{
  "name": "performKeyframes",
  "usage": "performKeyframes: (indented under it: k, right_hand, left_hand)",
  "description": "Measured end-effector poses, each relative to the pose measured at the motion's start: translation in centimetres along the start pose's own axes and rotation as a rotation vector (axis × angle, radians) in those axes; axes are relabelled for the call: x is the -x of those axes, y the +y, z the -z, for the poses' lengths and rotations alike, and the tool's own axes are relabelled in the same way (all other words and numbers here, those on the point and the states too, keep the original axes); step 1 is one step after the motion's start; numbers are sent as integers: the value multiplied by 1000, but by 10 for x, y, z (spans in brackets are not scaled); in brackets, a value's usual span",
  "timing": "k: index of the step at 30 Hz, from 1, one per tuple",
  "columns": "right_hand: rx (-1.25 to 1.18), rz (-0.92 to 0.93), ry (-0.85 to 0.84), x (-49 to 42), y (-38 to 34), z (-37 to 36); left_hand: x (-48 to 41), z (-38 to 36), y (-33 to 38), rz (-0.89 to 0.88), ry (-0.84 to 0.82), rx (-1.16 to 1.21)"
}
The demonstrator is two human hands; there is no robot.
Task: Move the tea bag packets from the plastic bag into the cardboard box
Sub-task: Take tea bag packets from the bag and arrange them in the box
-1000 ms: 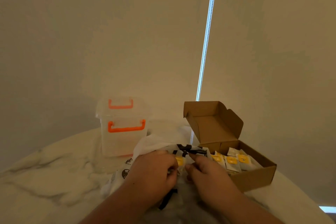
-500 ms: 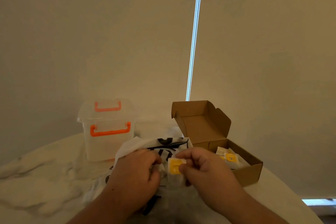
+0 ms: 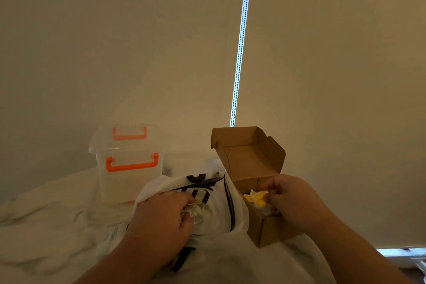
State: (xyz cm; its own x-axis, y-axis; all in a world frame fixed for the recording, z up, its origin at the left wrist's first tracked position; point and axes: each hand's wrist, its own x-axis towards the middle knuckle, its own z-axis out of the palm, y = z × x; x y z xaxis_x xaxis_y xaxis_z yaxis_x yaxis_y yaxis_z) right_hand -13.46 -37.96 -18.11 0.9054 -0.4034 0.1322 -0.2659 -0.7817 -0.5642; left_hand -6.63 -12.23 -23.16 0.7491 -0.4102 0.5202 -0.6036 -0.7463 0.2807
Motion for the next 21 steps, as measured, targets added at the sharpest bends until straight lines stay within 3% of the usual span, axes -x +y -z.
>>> performKeyframes:
  k: [3, 5, 8, 10, 15, 19, 21]
  right_hand:
    - [273, -100, -269, -7, -19, 9]
    - [319, -114, -325, -7, -27, 12]
    - [316, -70, -233, -3, -21, 6]
    - [214, -3, -59, 0, -9, -2]
    - [13, 296, 218, 23, -19, -4]
    - [-8, 470, 157, 61, -51, -7]
    - [3, 498, 10, 66, -65, -18]
  left_hand:
    - [-1, 0, 0, 21, 6, -10]
    - [-1, 0, 1, 15, 13, -23]
    - [-1, 0, 1, 25, 32, -19]
    - [-2, -1, 1, 32, 53, -11]
    - [-1, -2, 1, 77, 56, -18]
    - [-3, -4, 0, 91, 44, -34]
    - [-4, -5, -1, 91, 43, -50]
